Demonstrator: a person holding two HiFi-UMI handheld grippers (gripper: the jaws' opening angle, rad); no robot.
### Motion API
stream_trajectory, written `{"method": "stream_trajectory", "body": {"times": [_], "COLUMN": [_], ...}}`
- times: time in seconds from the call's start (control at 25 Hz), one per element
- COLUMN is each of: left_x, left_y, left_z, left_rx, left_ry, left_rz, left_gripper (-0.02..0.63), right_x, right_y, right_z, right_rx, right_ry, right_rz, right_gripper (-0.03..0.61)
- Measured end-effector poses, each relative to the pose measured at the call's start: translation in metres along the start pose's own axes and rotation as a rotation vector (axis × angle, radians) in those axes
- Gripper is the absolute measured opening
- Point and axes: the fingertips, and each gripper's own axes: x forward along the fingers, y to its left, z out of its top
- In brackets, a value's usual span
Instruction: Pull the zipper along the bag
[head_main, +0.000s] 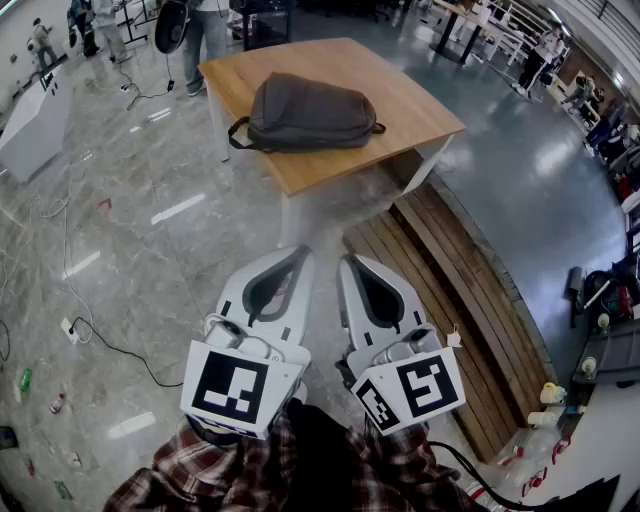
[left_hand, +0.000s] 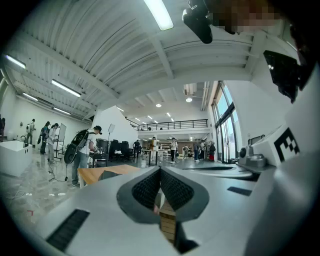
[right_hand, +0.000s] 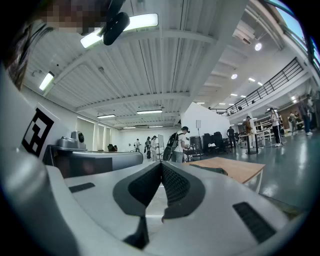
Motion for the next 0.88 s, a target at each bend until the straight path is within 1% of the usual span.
{"method": "stream_trajectory", "body": {"times": [0.12, 0.24, 0.44, 0.6, 0.68, 0.8, 0.88], "left_x": [0.012, 0.032, 0.088, 0.143, 0.166, 0.197, 0.217], "left_y": [0.016, 0.037, 0.101, 0.164, 0.194, 0.229, 0.249], "left_z": [-0.003, -0.005, -0.003, 0.015, 0.024, 0.03, 0.029], "left_rx": [-0.002, -0.006, -0.003, 0.024, 0.024, 0.029, 0.034], "left_ry": [0.005, 0.01, 0.008, -0.018, -0.025, -0.024, -0.019], "left_rz": [0.016, 0.017, 0.009, -0.03, -0.051, -0.064, -0.079], "left_gripper": [0.009, 0.009, 0.009, 0.009, 0.009, 0.009, 0.009], "right_x": [0.017, 0.047, 0.125, 0.204, 0.239, 0.279, 0.299], "right_y": [-0.007, -0.017, -0.043, -0.07, -0.082, -0.097, -0.108], "right_z": [-0.005, -0.008, -0.008, 0.005, 0.011, 0.016, 0.014], "right_rx": [0.002, 0.006, -0.005, -0.014, -0.016, -0.015, -0.008], "right_ry": [0.013, 0.017, 0.014, -0.017, -0.027, -0.029, -0.013], "right_rz": [0.01, 0.013, 0.0, -0.05, -0.079, -0.108, -0.134], "right_gripper": [0.009, 0.01, 0.009, 0.009, 0.01, 0.011, 0.01]}}
